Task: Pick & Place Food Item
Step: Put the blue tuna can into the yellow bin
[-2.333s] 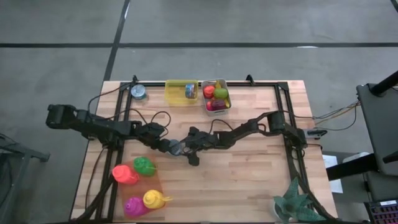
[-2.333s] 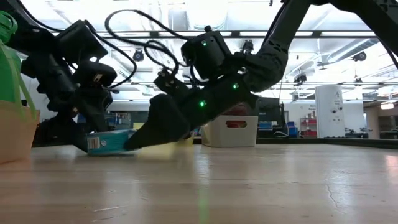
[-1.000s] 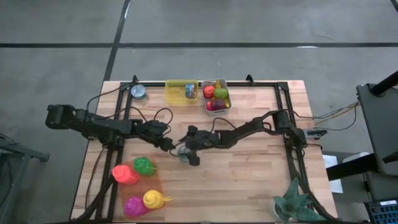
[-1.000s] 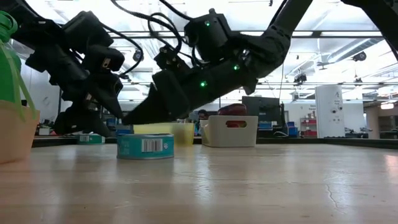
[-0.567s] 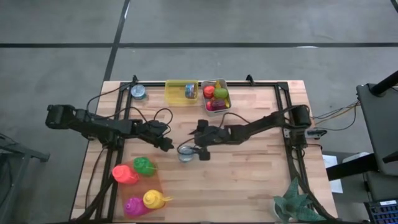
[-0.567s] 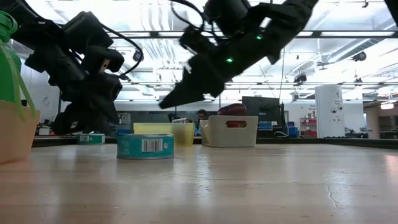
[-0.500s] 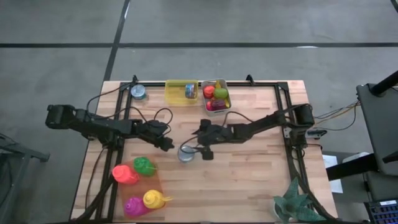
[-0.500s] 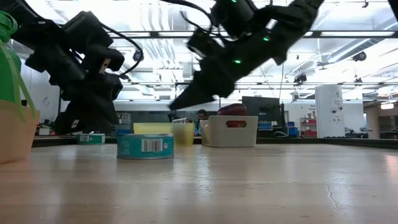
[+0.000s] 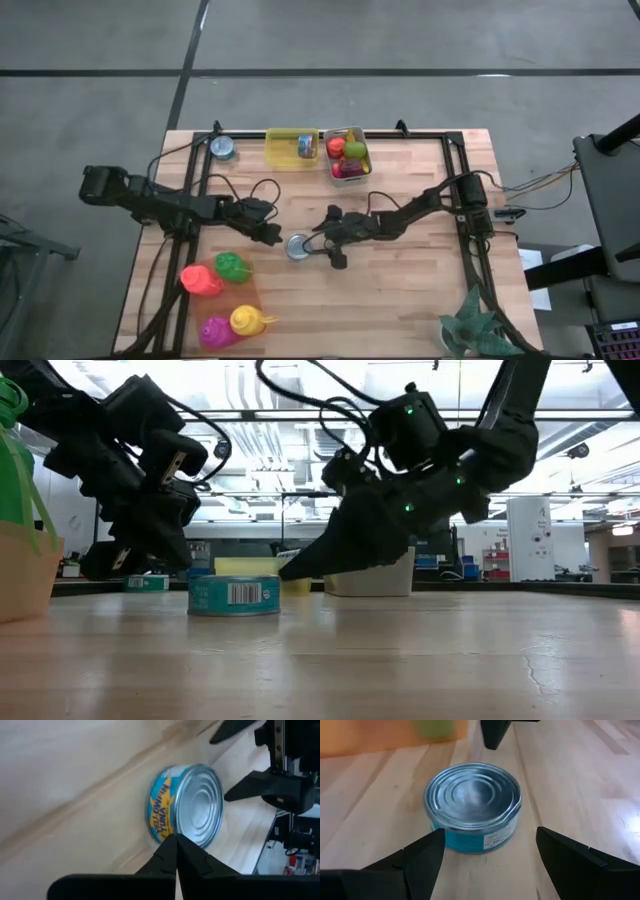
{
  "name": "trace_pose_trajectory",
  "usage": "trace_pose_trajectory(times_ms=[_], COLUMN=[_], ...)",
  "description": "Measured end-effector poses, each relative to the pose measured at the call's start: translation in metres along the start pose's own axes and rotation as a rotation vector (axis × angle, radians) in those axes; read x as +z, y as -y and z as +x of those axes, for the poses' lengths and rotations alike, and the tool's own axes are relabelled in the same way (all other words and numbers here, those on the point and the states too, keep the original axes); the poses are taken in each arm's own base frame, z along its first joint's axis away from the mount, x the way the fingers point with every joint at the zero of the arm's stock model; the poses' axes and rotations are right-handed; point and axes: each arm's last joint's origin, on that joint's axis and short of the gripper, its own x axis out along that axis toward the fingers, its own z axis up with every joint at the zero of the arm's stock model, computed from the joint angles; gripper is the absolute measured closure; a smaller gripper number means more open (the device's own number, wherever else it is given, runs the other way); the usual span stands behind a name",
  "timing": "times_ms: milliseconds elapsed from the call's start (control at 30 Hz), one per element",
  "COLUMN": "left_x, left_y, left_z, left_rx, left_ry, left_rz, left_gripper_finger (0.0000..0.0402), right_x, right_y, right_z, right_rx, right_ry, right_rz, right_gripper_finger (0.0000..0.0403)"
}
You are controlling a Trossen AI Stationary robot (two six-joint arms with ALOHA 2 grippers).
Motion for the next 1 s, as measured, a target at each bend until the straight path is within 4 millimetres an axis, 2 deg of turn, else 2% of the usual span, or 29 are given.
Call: trace_pose_trajectory(times_ms=[233,500,767,1000], left_x=[0.001,0.002,0.003,0.009], left_y=[0.013,0.011,0.012,0.012], left_z=[0.015,0.027,0.028,0.027], left_rx=[0.016,0.036,0.022,0.037], left_ry=[-0.032,-0.083,-0.078,0.044], left_rz=[0.023,0.016,0.039,0.097], left_gripper_finger=[0.0398,0.0398,0.0398,0.0399], right_x=[-0.004,-0.011,-0.007,-0.008], right_y=[0.003,0.008,0.007,0.009], right_z=[0.013,0.018,0.019,0.019], right_rx=[0.031,0.051,0.083,0.063], right_ry=[-0.014,-0.042,-0.028,-0.040], right_rz=[0.007,0.026,0.020,0.005], right_gripper_finger=[0.0097,0.0097,0.0097,0.0097])
